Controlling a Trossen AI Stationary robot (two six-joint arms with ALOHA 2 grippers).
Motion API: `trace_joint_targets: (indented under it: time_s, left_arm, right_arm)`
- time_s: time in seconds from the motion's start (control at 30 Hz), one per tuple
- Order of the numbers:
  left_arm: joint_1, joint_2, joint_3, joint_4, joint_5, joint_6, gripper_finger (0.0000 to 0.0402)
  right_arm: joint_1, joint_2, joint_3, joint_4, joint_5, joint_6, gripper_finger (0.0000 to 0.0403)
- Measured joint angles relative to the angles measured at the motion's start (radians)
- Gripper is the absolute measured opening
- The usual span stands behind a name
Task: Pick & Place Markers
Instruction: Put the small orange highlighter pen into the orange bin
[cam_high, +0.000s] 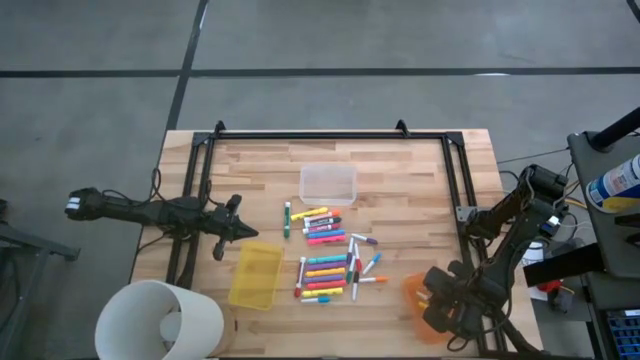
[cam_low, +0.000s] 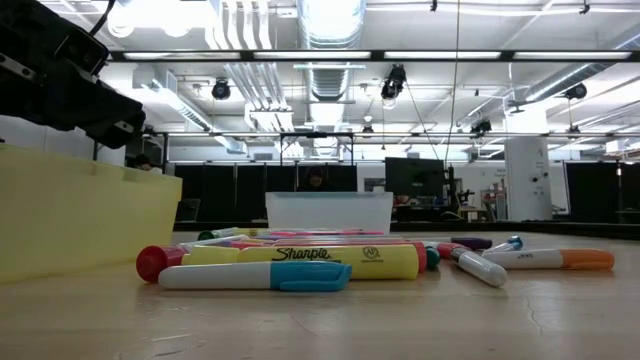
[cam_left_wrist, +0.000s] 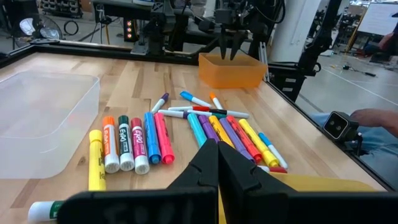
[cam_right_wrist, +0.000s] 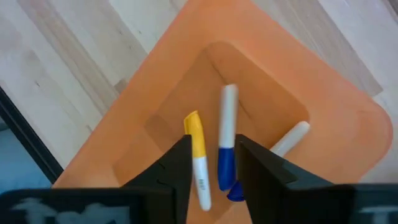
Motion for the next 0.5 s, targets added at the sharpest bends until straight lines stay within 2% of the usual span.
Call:
trace_joint_targets:
  time_s: [0.23,0.5]
  left_arm:
    - [0.0,0.0,0.0,0.0,0.0,0.0,0.0]
    - [0.0,0.0,0.0,0.0,0.0,0.0,0.0]
  right_arm:
    - [0.0,-0.001,0.011,-0.001,0.004,-0.021,0.0147]
    - [0.0,-0.004,0.034,-0.005,0.004,-0.043,0.0136]
